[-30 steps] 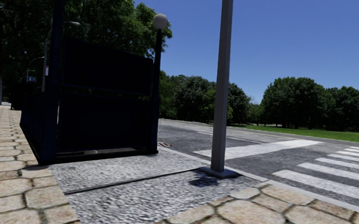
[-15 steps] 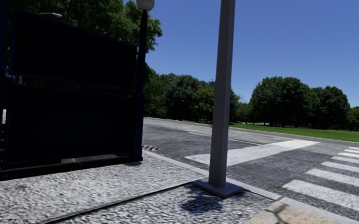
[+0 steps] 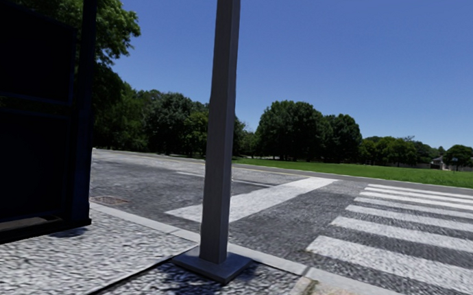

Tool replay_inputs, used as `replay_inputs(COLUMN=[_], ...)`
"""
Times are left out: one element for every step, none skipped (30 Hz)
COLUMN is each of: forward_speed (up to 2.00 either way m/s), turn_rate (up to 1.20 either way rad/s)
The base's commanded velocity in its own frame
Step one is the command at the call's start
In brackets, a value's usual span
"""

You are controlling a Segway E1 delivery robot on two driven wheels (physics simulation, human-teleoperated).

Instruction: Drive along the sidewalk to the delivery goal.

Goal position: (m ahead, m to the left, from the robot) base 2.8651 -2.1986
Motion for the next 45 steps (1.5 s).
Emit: replay_inputs(forward_speed=[0.86,0.86,0.86,0.86,0.86,0.86,0.86,0.87,0.94,0.99,0.99,1.02,1.06,1.11,1.18,1.21,1.21,1.21,1.21,1.18,1.14,1.11,1.05,1.05,1.02,0.99,0.94,0.87,0.87,0.84,0.82,0.8,0.79,0.78,0.77,0.77,0.77,0.77,0.77,0.76,0.76,0.76,0.76,0.76,0.76], turn_rate=[0.0,0.0,0.0,0.0,0.0,0.0,0.0,0.0,0.0,0.0,0.0,0.0,0.0,-0.76,-1.2,-1.2,-1.2,-1.2,-1.2,-1.2,-1.2,-1.2,-1.2,-1.2,-1.2,-1.2,-1.2,-1.2,-1.2,-1.2,-1.2,-1.2,-1.2,-0.82,0.0,0.0,0.0,0.0,0.0,0.0,0.0,0.0,0.0,0.0,0.0])
